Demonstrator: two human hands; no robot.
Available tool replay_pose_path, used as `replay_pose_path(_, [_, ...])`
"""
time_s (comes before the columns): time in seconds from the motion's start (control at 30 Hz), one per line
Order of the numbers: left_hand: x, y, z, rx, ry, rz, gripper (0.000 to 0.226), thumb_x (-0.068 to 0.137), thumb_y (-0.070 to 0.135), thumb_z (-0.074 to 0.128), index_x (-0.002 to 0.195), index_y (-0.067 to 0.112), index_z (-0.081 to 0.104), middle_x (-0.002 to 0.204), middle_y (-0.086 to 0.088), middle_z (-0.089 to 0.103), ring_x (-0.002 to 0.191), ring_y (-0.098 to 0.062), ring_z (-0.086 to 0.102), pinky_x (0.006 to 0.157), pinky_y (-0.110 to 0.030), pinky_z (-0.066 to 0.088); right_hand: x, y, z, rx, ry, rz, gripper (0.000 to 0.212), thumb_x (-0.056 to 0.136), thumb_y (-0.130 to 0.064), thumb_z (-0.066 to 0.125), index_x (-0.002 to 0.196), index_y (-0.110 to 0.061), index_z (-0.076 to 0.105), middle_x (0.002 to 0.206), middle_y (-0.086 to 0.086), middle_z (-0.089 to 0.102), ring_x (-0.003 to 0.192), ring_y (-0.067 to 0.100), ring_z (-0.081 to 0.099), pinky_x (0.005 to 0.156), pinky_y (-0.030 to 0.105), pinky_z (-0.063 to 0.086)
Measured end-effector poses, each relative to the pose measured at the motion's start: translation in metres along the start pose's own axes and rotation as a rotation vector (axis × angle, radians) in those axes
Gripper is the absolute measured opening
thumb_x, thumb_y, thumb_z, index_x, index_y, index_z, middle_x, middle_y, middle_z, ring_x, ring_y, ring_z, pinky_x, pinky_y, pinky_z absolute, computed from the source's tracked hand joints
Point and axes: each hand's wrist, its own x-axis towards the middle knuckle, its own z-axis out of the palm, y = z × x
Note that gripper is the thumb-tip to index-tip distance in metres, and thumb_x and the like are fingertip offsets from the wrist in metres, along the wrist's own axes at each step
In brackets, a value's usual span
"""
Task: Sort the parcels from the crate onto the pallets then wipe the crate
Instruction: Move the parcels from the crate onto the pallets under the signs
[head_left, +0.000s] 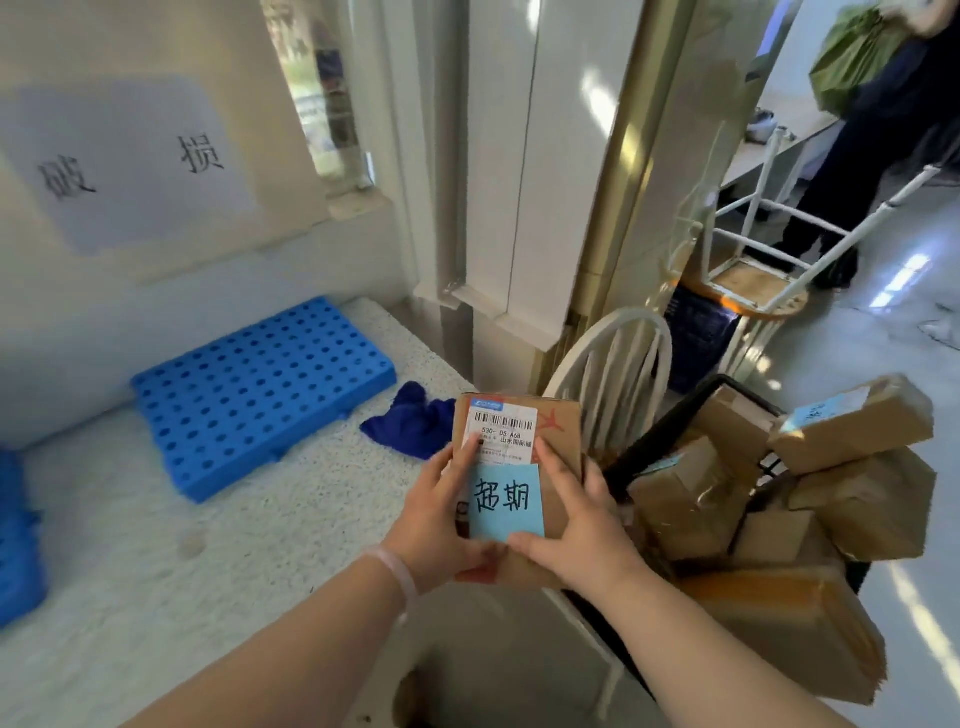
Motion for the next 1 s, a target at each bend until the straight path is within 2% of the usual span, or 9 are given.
replay_pose_path(0.1, [-0.032, -0.015, -0.032, -0.012, 0.097, -0.103, 0.119, 0.067, 0.036, 0.086, 0.139, 0.065, -0.004, 0.158, 0.013, 0.008, 0.144, -0.013, 0.019, 0.116, -0.038, 0.033, 0.005, -0.031, 0.024, 0.023, -0.051, -0.131, 0.105, 0.072, -0.051, 0.079, 0.137, -0.072, 0.000, 0.159, -0.008, -0.004, 0.147, 0.022, 0.010, 0.120, 0.042, 0.025])
replay_pose_path(0.23, [-0.072, -0.034, -0.074, -0.020, 0.219, -0.192, 0.117, 0.059, 0.048, 0.081, 0.136, 0.073, -0.004, 0.157, 0.018, 0.009, 0.144, -0.014, 0.021, 0.114, -0.043, 0.037, 0.007, -0.081, 0.051, 0.002, -0.147, -0.256, 0.102, 0.075, -0.052, 0.076, 0.137, -0.073, -0.002, 0.161, -0.007, -0.004, 0.147, 0.022, 0.011, 0.118, 0.046, 0.027])
replay_pose_path(0.37, [-0.113, -0.050, -0.109, -0.045, 0.325, -0.245, 0.115, 0.071, 0.033, 0.085, 0.136, 0.065, -0.005, 0.159, 0.012, 0.007, 0.145, -0.012, 0.018, 0.117, -0.037, 0.032, 0.005, -0.129, 0.081, -0.048, -0.215, -0.367, 0.101, 0.076, -0.053, 0.075, 0.140, -0.070, -0.001, 0.161, -0.005, -0.005, 0.147, 0.024, 0.009, 0.118, 0.047, 0.026])
replay_pose_path(0.53, [-0.157, -0.082, -0.157, -0.049, 0.425, -0.311, 0.114, 0.075, 0.030, 0.082, 0.143, 0.056, -0.005, 0.159, 0.011, 0.007, 0.144, -0.013, 0.021, 0.115, -0.037, 0.035, 0.003, -0.193, 0.125, -0.085, -0.238, -0.484, 0.100, 0.075, -0.055, 0.075, 0.141, -0.068, 0.001, 0.159, -0.002, 0.003, 0.145, 0.024, 0.015, 0.118, 0.047, 0.027])
replay_pose_path(0.63, [-0.188, -0.111, -0.189, -0.080, 0.462, -0.354, 0.113, 0.076, 0.029, 0.082, 0.145, 0.052, -0.005, 0.156, 0.016, 0.008, 0.138, -0.009, 0.027, 0.109, -0.025, 0.041, -0.004, -0.234, 0.161, -0.079, -0.279, -0.535, 0.096, 0.074, -0.058, 0.073, 0.139, -0.071, 0.002, 0.159, -0.007, 0.004, 0.144, 0.022, 0.017, 0.116, 0.047, 0.031])
replay_pose_path(0.7, [-0.212, -0.132, -0.211, -0.086, 0.466, -0.389, 0.113, 0.076, 0.029, 0.081, 0.150, 0.047, -0.003, 0.155, 0.017, 0.008, 0.132, -0.004, 0.028, 0.101, -0.011, 0.039, -0.013, -0.262, 0.189, -0.086, -0.317, -0.543, 0.096, 0.077, -0.055, 0.073, 0.143, -0.066, 0.004, 0.159, -0.008, 0.003, 0.144, 0.021, 0.017, 0.116, 0.045, 0.031])
replay_pose_path(0.73, [-0.224, -0.143, -0.222, -0.080, 0.469, -0.409, 0.114, 0.076, 0.030, 0.081, 0.151, 0.045, -0.002, 0.155, 0.016, 0.009, 0.131, -0.003, 0.027, 0.100, -0.009, 0.037, -0.018, -0.276, 0.204, -0.096, -0.332, -0.541, 0.096, 0.078, -0.054, 0.073, 0.145, -0.062, 0.005, 0.159, -0.007, 0.002, 0.144, 0.021, 0.016, 0.116, 0.044, 0.030])
replay_pose_path(0.87, [-0.268, -0.192, -0.267, -0.072, 0.478, -0.483, 0.115, 0.075, 0.036, 0.081, 0.150, 0.048, -0.005, 0.158, 0.010, 0.010, 0.140, -0.011, 0.023, 0.113, -0.026, 0.033, -0.030, -0.332, 0.261, -0.138, -0.392, -0.528, 0.098, 0.076, -0.058, 0.072, 0.146, -0.061, 0.004, 0.159, -0.005, 0.002, 0.144, 0.021, 0.016, 0.116, 0.044, 0.029])
replay_pose_path(1.0, [-0.305, -0.244, -0.307, -0.082, 0.460, -0.553, 0.115, 0.073, 0.040, 0.080, 0.141, 0.056, -0.011, 0.159, 0.008, 0.009, 0.145, -0.017, 0.018, 0.116, -0.035, 0.033, -0.036, -0.382, 0.318, -0.166, -0.459, -0.530, 0.099, 0.076, -0.059, 0.072, 0.146, -0.062, 0.002, 0.162, -0.005, -0.005, 0.147, 0.022, 0.013, 0.118, 0.044, 0.028])
